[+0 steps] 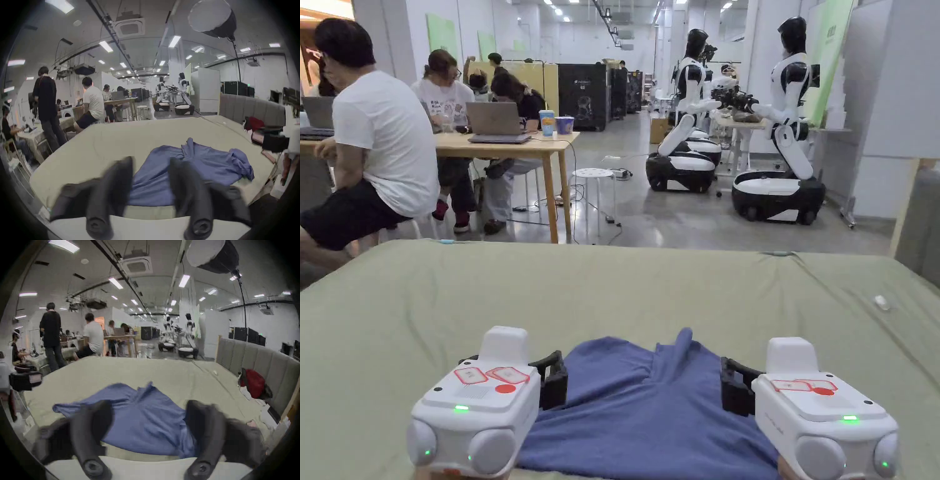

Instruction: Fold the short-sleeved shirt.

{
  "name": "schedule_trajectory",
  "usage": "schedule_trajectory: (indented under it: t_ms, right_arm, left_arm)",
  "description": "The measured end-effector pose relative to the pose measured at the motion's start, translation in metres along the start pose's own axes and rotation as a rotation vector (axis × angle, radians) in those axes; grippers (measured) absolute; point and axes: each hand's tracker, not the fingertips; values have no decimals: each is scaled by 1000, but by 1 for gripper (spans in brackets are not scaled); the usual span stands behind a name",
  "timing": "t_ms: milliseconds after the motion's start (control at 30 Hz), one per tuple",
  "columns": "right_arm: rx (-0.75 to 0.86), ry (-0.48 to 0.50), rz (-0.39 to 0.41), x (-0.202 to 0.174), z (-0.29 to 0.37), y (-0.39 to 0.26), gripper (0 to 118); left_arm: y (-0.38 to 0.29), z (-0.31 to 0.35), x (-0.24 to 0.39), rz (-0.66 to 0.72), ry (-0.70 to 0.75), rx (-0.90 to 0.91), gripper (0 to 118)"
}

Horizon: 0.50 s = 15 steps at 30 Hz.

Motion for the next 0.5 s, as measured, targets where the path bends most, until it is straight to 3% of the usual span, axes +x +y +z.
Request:
schedule_trajectory:
  t_ms: [33,67,333,500]
  right_arm:
    - [7,-5,13,-7,1,-1,1]
    - [15,-16,26,-12,1,-3,0]
    - [1,33,53,-31,-6,-6,0]
    - [-32,71,57,-47,-30,-9,0]
  left_arm:
    - [-2,-1,3,-36,13,-4,2]
    - [-4,-3,6,-68,29,-11,0]
    - [-19,-16,-42,27,25,-116,0]
    - [-28,-49,-103,118,73,-330,0]
